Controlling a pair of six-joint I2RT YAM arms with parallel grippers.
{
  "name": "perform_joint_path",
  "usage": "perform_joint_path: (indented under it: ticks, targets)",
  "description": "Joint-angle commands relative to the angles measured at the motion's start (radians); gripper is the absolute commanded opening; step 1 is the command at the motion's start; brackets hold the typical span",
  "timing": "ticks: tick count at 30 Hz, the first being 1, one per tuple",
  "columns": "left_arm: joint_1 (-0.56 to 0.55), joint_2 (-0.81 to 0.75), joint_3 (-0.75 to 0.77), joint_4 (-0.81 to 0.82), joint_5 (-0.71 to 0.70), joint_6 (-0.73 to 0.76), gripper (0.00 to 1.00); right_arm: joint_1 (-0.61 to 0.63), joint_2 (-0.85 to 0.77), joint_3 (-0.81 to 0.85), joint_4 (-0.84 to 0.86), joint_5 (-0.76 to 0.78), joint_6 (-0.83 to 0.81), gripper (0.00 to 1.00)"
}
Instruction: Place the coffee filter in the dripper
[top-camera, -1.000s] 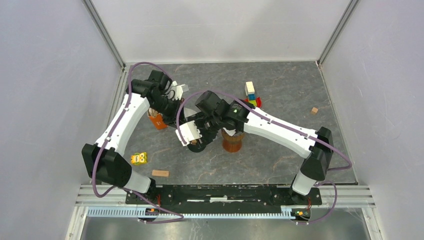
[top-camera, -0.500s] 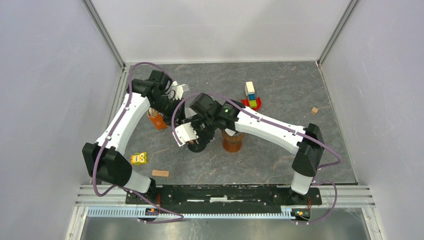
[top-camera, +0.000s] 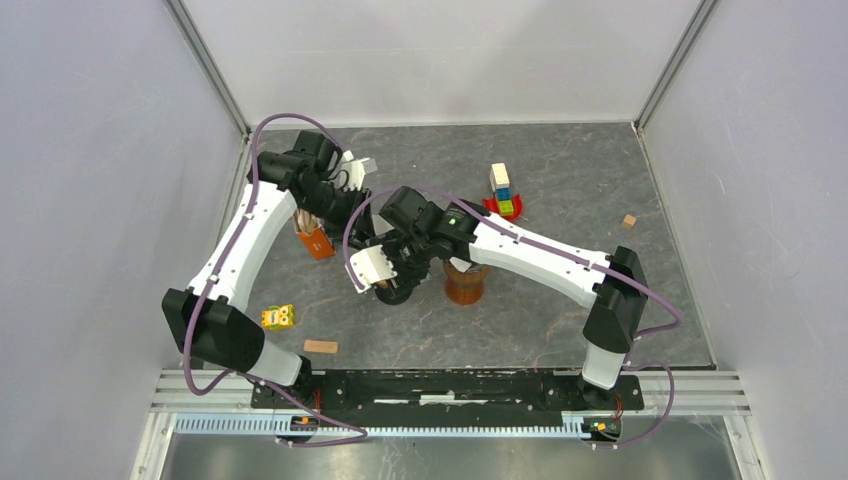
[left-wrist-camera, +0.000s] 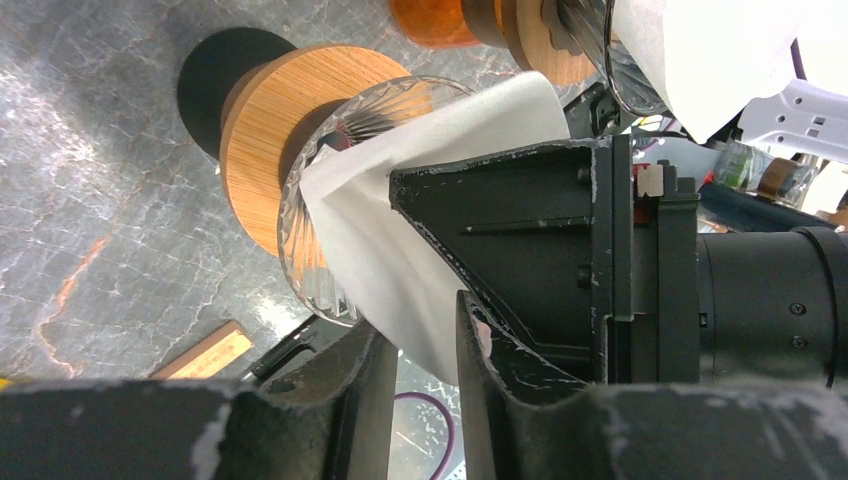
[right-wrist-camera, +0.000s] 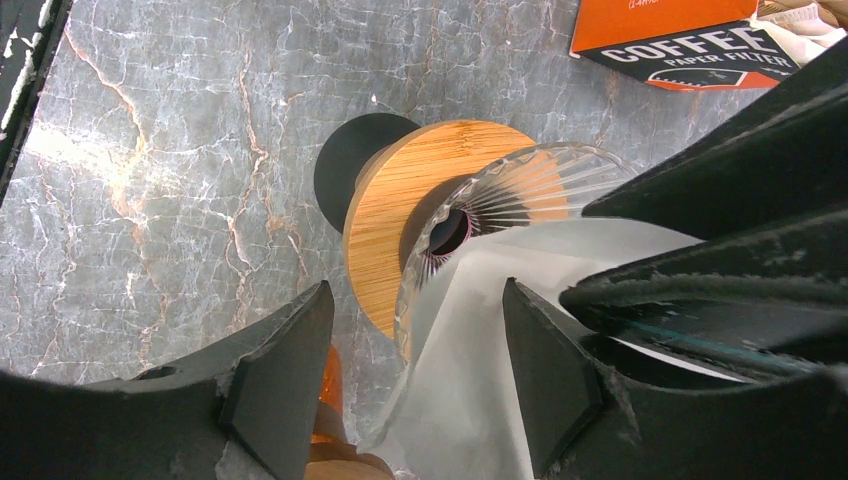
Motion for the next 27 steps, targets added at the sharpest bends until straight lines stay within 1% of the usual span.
perform_joint_path:
  ticks: [1, 6, 7, 9, 14, 19, 27]
  targets:
    - [0.004, -0.022, 0.061, -0.022, -0.030, 0.030, 0.37, 0.001, -0.011, 0.041, -0.020, -0.014, -0.021, 0.69]
    - [0.005, -0.037, 0.093, -0.037, -0.093, 0.039, 0.43, 0.001, -0.013, 0.044, -0.024, -0.018, -0.020, 0.69]
    - [0.004, -0.038, 0.101, -0.040, -0.103, 0.070, 0.44, 0.002, -0.012, 0.043, -0.023, -0.019, -0.018, 0.69]
    - [0.004, -0.036, 0.116, -0.047, -0.132, 0.080, 0.45, 0.002, -0.013, 0.044, -0.023, -0.026, -0.017, 0.69]
    - [0.004, -0.022, 0.147, -0.060, -0.194, 0.113, 0.48, 0.001, -0.007, 0.044, -0.024, -0.024, -0.015, 0.70]
    - [0.003, -0.023, 0.134, -0.033, -0.262, 0.148, 0.50, 0.003, 0.001, 0.040, -0.025, -0.025, -0.015, 0.70]
    - [-0.014, 0.001, 0.091, 0.032, -0.246, 0.140, 0.52, 0.004, 0.025, 0.045, -0.026, -0.020, -0.015, 0.70]
